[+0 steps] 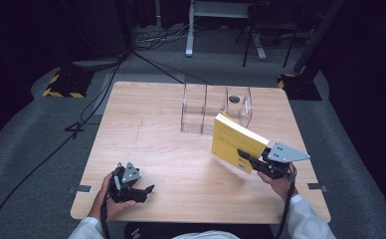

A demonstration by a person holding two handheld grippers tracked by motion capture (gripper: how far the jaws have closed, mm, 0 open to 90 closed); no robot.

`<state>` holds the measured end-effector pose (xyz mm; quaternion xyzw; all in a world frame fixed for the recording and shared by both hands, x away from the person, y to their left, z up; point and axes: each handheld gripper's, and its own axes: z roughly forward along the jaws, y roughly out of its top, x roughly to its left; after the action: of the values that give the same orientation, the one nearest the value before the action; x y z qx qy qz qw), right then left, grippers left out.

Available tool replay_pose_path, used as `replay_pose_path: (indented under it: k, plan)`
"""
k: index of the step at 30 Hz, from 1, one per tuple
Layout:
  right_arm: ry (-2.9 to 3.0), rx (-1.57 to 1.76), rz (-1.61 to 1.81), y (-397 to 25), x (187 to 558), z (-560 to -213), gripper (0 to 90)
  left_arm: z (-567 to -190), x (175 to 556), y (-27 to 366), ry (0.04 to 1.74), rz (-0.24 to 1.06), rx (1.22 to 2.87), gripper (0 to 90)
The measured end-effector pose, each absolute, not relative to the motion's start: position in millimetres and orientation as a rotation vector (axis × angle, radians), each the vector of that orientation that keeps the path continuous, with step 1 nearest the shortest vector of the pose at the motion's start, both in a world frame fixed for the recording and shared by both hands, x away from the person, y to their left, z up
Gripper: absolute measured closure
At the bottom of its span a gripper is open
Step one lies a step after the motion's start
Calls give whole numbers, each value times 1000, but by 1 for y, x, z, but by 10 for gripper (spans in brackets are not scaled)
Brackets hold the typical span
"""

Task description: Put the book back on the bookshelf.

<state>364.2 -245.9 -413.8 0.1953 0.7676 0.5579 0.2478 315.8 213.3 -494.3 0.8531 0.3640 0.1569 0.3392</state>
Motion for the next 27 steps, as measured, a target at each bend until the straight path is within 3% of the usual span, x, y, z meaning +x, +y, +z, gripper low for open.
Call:
replay_pose_path:
  k: [16, 27]
  plan:
    - [1919, 677, 1446, -269, 377, -394, 760, -505, 319, 210, 971, 369, 2207, 163]
    - [1866, 780, 1404, -259, 403, -384, 760, -505, 320, 206, 983, 388, 2202, 158]
